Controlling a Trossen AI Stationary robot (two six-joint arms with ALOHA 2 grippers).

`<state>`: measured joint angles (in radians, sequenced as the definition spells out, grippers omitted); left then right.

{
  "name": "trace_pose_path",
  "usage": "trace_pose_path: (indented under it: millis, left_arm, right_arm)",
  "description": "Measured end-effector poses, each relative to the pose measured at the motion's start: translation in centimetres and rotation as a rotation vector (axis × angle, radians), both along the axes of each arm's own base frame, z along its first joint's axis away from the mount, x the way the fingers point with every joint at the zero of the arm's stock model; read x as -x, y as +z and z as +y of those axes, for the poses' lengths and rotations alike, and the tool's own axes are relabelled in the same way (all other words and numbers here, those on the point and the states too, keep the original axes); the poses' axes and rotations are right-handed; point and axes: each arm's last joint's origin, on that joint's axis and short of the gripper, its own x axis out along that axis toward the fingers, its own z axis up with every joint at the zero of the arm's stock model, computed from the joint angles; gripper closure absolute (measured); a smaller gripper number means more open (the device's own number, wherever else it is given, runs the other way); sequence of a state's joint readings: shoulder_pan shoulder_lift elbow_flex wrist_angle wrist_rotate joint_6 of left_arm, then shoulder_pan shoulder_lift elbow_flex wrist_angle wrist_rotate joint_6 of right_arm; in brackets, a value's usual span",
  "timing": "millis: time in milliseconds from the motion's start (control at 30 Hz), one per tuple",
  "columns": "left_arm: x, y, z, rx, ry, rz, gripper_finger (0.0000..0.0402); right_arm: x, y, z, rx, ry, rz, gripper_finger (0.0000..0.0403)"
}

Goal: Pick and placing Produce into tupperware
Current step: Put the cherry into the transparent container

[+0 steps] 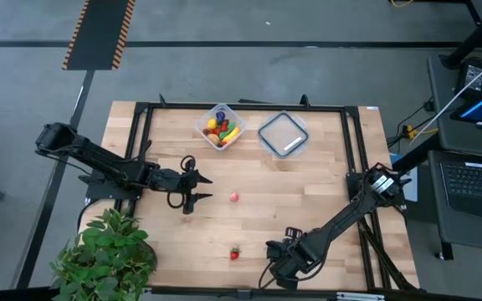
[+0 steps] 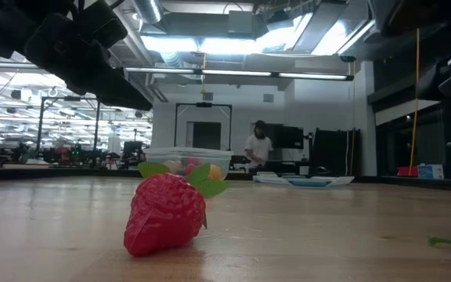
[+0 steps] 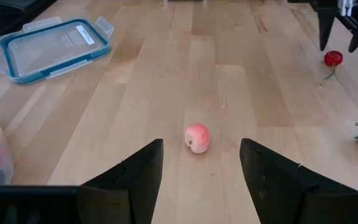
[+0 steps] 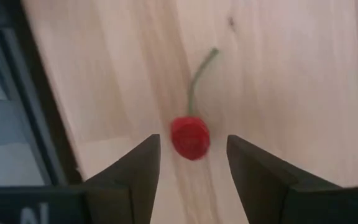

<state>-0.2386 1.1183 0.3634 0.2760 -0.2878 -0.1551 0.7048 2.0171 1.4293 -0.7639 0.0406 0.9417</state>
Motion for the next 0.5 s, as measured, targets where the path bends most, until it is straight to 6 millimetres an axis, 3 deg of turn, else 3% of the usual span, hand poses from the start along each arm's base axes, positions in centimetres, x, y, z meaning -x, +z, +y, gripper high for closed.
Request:
trace_pose_path:
  millis: [500]
  left_arm:
    - [0.01,-0.03,0.00,-0.001,0.000,0.003,0.0195]
  right_arm:
    - [0.16,-0.30,0.39,-0.023,0.011,-0.016,0.0215]
